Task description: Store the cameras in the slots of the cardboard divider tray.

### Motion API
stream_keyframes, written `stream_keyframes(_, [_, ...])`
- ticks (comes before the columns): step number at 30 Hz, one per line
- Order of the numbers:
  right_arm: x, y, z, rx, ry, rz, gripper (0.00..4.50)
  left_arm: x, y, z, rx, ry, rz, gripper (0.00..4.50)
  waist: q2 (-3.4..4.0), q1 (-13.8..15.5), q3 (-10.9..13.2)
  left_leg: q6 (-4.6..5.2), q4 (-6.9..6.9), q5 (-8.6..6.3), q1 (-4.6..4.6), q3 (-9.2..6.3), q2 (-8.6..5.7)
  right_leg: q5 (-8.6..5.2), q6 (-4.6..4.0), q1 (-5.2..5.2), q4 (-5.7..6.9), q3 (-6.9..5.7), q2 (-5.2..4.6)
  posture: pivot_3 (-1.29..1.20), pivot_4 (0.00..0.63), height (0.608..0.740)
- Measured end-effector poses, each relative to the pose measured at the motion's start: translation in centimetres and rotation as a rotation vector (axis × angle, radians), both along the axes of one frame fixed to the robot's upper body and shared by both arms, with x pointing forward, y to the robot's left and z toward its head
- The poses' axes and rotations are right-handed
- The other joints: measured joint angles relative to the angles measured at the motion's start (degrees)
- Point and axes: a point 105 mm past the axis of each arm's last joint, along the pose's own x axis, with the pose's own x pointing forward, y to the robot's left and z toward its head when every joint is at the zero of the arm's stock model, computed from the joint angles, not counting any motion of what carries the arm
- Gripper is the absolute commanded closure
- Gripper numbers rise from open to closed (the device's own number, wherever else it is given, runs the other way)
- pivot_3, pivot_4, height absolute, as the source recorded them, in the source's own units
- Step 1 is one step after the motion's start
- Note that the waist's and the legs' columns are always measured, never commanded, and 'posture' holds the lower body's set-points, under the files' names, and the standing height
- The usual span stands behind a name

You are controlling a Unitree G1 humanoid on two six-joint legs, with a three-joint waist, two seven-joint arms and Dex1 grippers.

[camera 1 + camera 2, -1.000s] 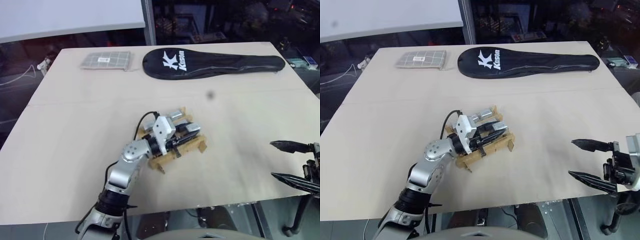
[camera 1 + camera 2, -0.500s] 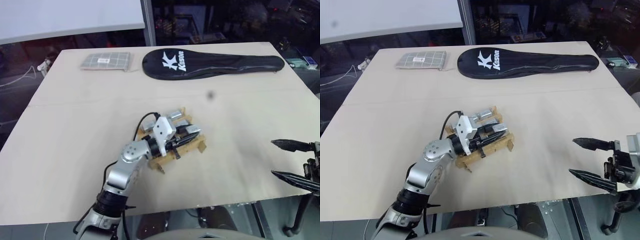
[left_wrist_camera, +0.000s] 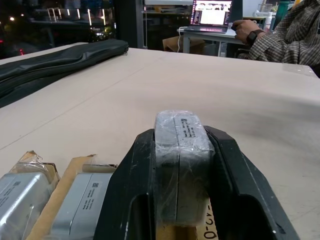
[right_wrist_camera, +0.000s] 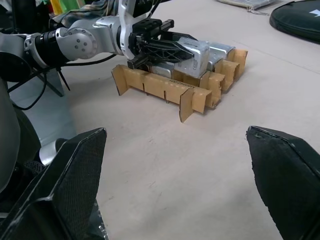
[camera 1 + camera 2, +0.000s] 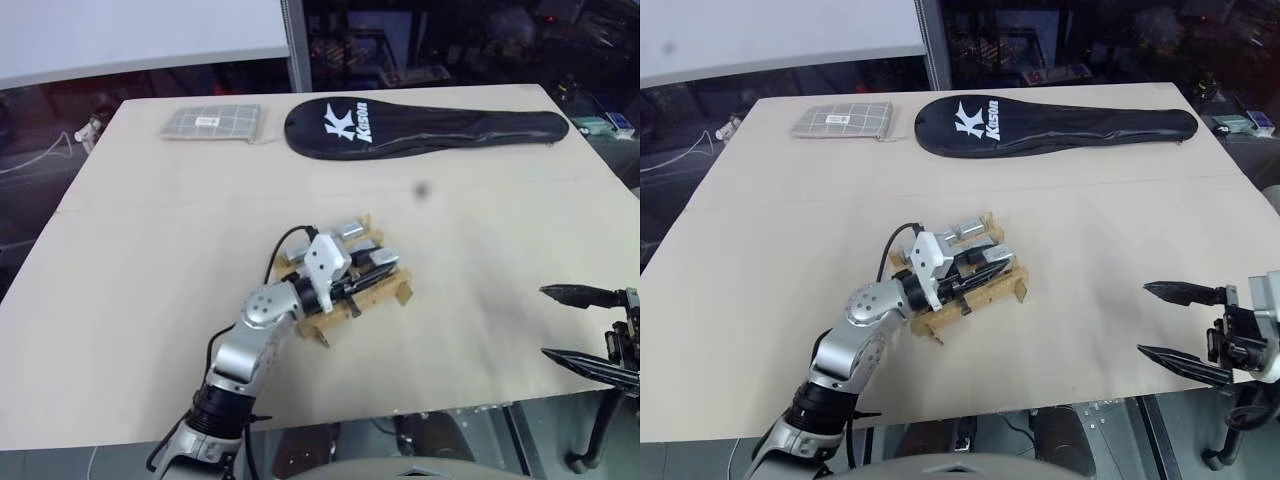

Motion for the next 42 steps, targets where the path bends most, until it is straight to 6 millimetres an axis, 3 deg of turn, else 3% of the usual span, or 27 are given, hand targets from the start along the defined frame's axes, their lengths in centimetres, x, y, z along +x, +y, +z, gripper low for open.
stream_keyframes(7, [0.1,0.1,-0.2,-0.002,0.0,0.004,0.0,0.1,0.1,0.0,-0.011,0.023,0.004,0.23,0.02,0.0,-0.01,0.0,0.0,0.0,0.0,0.0,0.0,0.0,0.0,0.0,0.0,0.0,0.0,0.0,0.15,0.74])
stream_keyframes(21, [0.2,0.1,-0.3,0.008,-0.002,-0.002,0.0,-0.3,1.3,0.1,0.02,0.037,-0.002,0.23,-0.01,-0.03,0.02,0.0,-0.01,0.0,-0.03,-0.02,0.02,0.0,0.0,-0.03,0.0,-0.02,0.0,0.0,0.15,0.74])
stream_keyframes(25, [0.3,0.1,-0.3,0.013,-0.006,-0.007,0.0,-0.8,3.3,1.7,-0.025,0.081,0.006,0.23,-0.13,-0.07,0.1,0.0,-0.01,0.0,-0.08,-0.04,0.06,0.0,0.0,-0.11,0.0,-0.04,0.0,0.0,0.15,0.74])
stream_keyframes(29, [0.9,0.0,-1.0,0.045,-0.016,-0.041,0.0,-2.1,7.2,5.2,-0.085,0.089,0.069,0.23,-0.16,-0.32,0.12,0.0,-0.1,0.0,-0.1,-0.2,0.13,-0.01,0.0,-0.18,-0.01,-0.01,-0.03,0.0,0.15,0.74])
stream_keyframes(31, [1.4,0.0,-1.2,0.064,-0.03,-0.057,0.0,-2.3,9.5,5.4,-0.105,0.107,0.159,0.23,-0.17,-0.49,0.12,0.0,-0.11,0.0,-0.07,-0.2,0.1,-0.01,0.0,-0.18,-0.01,0.01,-0.04,0.0,0.15,0.74])
stream_keyframes(34, [1.8,0.1,-2.0,0.088,-0.039,-0.086,0.0,-2.9,13.0,3.6,-0.078,0.179,0.31,0.23,-0.2,-1.05,0.14,0.0,-0.13,0.0,-0.07,-0.19,0.09,-0.01,0.0,-0.19,-0.01,-0.01,-0.04,0.0,0.15,0.74])
stream_keyframes(36, [2.4,0.2,-2.9,0.114,-0.04,-0.106,0.0,-4.5,15.9,1.3,-0.026,0.242,0.437,0.23,-0.24,-1.29,0.18,0.0,-0.13,0.0,-0.09,-0.15,0.1,-0.01,-0.01,-0.2,-0.02,0.0,-0.06,0.0,0.15,0.74])
stream_keyframes(40, [3.0,0.2,-3.7,0.111,-0.039,-0.115,0.0,-7.9,18.3,-2.3,0.107,0.333,0.53,0.23,-0.4,-1.36,0.27,-0.01,-0.13,-0.01,-0.08,-0.08,0.14,-0.02,-0.01,-0.27,-0.04,0.06,-0.12,0.0,0.15,0.74])
stream_keyframes(42, [3.4,0.2,-3.8,0.114,-0.039,-0.115,0.0,-8.6,18.9,-2.9,0.149,0.339,0.55,0.23,-0.45,-0.97,0.31,-0.01,-0.12,-0.01,-0.13,-0.09,0.15,-0.02,-0.01,-0.3,-0.03,0.0,-0.16,0.0,0.15,0.74])
